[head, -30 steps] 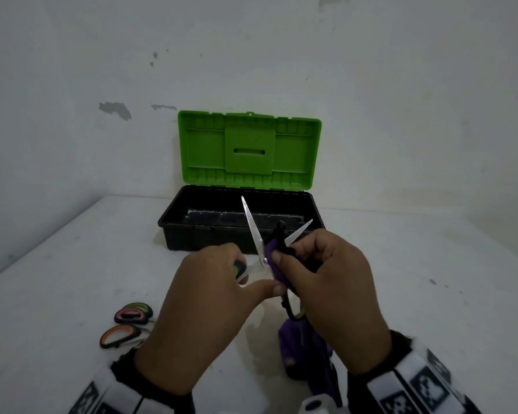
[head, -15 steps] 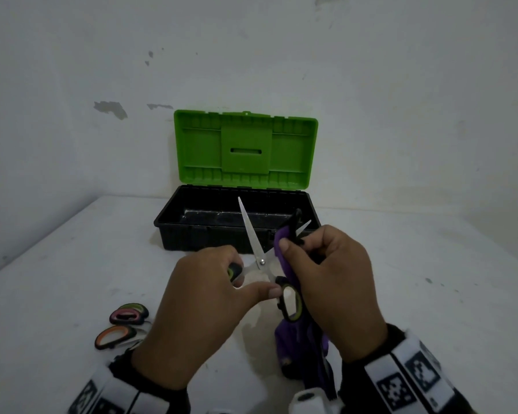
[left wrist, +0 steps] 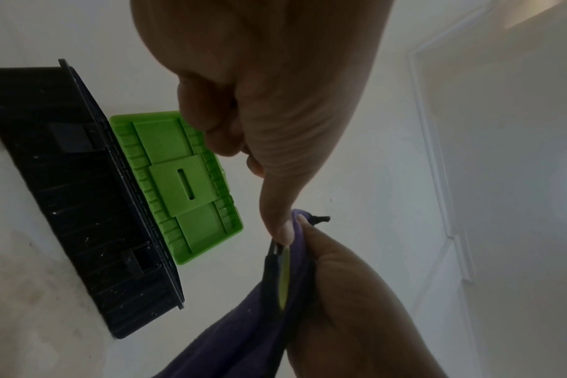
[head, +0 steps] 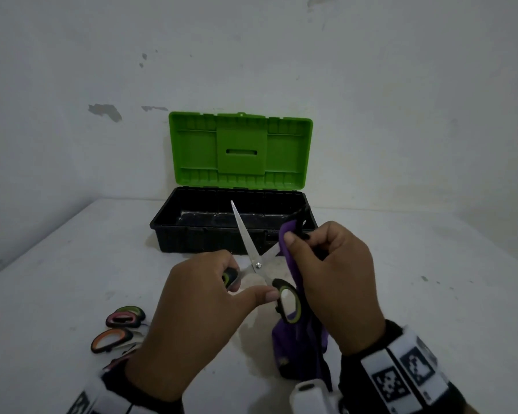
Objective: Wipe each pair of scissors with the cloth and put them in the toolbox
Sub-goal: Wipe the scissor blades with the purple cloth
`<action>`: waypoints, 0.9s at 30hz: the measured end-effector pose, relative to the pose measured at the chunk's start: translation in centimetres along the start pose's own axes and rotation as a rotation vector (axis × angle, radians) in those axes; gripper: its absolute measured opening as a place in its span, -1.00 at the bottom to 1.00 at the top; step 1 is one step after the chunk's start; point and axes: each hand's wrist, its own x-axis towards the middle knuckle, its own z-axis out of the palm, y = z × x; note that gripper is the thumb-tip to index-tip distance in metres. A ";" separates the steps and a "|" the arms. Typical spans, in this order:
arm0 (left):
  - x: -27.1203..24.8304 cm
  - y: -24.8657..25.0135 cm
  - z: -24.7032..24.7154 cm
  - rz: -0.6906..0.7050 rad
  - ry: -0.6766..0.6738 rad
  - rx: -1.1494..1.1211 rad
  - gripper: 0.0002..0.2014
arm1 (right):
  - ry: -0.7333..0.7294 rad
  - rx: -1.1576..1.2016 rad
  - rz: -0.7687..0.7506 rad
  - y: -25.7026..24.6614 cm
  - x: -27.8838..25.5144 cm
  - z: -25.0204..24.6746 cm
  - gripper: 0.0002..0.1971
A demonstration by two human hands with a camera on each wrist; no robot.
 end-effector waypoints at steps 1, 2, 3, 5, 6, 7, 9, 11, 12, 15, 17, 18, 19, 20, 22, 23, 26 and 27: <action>0.0 -0.1 0.0 0.001 0.005 -0.011 -0.48 | -0.025 0.007 -0.004 -0.2 -0.3 0.1 -0.71; 0.0 -0.1 0.0 0.004 0.010 -0.017 -0.48 | -0.056 0.020 -0.002 -0.3 -0.6 0.2 -0.72; 0.0 -0.2 -0.1 0.006 0.009 -0.016 -0.48 | -0.078 0.032 0.002 -0.4 -0.9 0.2 -0.72; -0.1 -0.2 -0.1 -0.007 -0.010 -0.006 -0.48 | -0.069 0.035 0.010 -0.1 -0.6 0.1 -0.71; -0.1 -0.2 -0.1 -0.016 -0.013 -0.006 -0.47 | -0.046 0.035 0.018 0.3 -0.1 0.0 -0.70; -0.1 -0.1 0.0 -0.022 -0.011 -0.007 -0.48 | -0.021 0.041 0.029 0.5 0.4 -0.1 -0.70; -0.1 0.1 0.1 -0.035 -0.010 0.008 -0.49 | 0.009 0.045 0.036 1.0 1.3 -0.3 -0.69; -0.1 0.1 0.3 -0.047 -0.021 0.033 -0.50 | 0.008 0.015 0.028 1.3 1.8 -0.3 -0.68; -0.1 -0.1 0.4 -0.053 -0.029 0.044 -0.51 | 0.007 0.004 0.034 1.5 2.0 -0.3 -0.68; -0.1 -0.6 0.6 -0.063 -0.041 0.056 -0.52 | 0.039 0.064 0.113 2.3 3.0 -0.8 -0.67; -0.1 -0.7 0.5 -0.066 -0.037 0.091 -0.52 | 0.060 0.098 0.144 2.3 3.4 -1.4 -0.68; -0.1 -0.7 0.4 -0.072 -0.033 0.120 -0.53 | 0.052 0.092 0.142 2.1 3.2 -1.6 -0.68; 0.0 -0.7 0.4 -0.077 -0.026 0.149 -0.52 | 0.029 0.076 0.128 1.7 2.9 -1.7 -0.70; 0.1 -0.7 0.4 -0.074 -0.018 0.180 -0.52 | -0.008 0.051 0.108 1.2 2.4 -1.6 -0.71; 0.3 -0.5 0.6 -0.060 -0.023 0.245 -0.51 | -0.091 -0.007 0.067 0.0 1.2 -1.0 -0.72; 0.3 -0.4 0.8 -0.051 -0.027 0.273 -0.51 | -0.115 -0.031 0.055 -0.4 0.7 -0.6 -0.73; 0.2 0.1 1.2 -0.015 0.003 0.339 -0.52 | -0.134 -0.072 0.039 -0.6 -0.3 0.8 -0.73; 0.2 0.2 1.3 -0.008 0.015 0.356 -0.53 | -0.139 -0.080 0.036 -0.6 -0.6 1.1 -0.72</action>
